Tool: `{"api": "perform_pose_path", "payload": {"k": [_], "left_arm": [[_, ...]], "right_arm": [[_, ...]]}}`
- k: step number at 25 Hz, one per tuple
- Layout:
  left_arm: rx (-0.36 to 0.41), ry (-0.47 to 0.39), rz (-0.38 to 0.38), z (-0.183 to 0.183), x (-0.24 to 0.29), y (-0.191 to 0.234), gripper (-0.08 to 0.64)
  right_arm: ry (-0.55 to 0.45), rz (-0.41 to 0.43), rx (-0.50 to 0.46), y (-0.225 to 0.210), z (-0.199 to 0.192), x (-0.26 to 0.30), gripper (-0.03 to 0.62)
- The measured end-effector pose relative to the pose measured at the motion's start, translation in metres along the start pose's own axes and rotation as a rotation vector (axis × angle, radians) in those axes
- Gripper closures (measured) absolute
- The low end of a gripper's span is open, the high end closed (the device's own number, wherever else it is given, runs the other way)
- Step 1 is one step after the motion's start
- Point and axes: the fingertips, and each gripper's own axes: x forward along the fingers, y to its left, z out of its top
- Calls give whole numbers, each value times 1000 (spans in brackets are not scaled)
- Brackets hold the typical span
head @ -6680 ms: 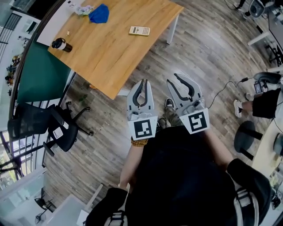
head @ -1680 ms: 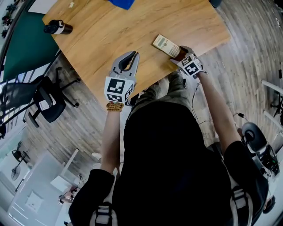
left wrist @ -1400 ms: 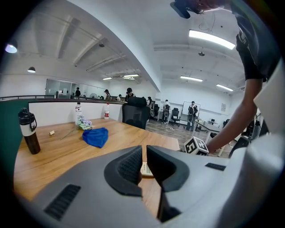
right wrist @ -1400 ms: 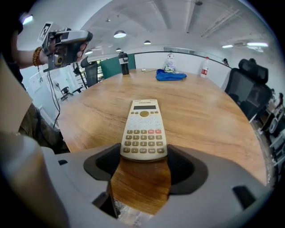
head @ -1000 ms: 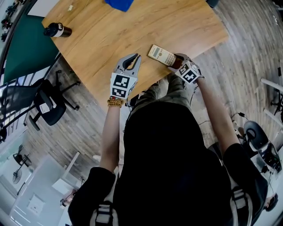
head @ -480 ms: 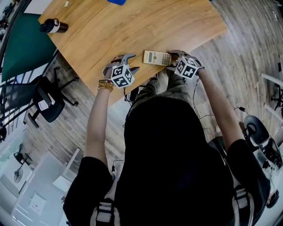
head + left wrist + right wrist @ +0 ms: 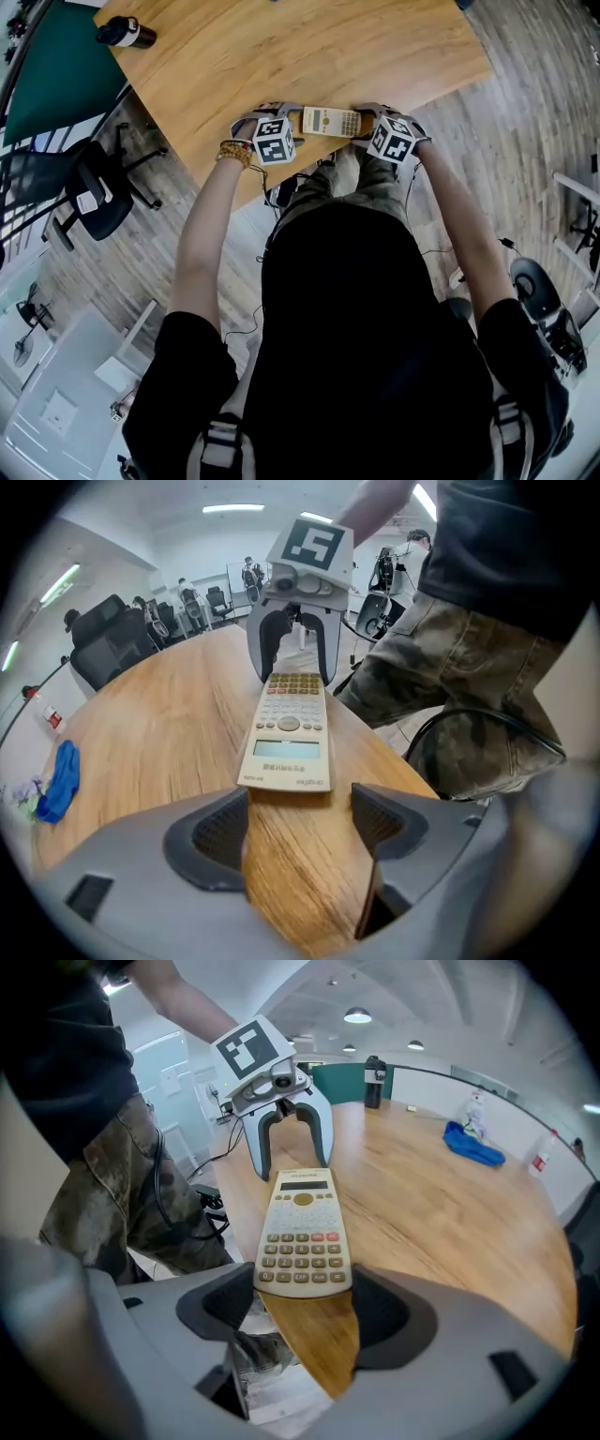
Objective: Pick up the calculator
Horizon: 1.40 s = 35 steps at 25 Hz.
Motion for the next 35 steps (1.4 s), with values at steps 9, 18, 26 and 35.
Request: {"api": "perform_pose_path", "payload": {"k": [9, 18, 26, 35], "left_arm": [[-17, 6, -5, -3, -2, 3, 202], [-40, 6, -30, -2, -2, 2, 201], [-65, 30, -49, -6, -3, 1, 200], [-78, 38, -48, -7, 2, -3, 187]], "right_arm": [[32, 17, -67, 2, 13, 8, 253], [72, 29, -89, 0, 12, 13, 253], [80, 29, -84, 2, 18, 19, 247], [46, 20, -56, 5, 19, 23, 224]]}}
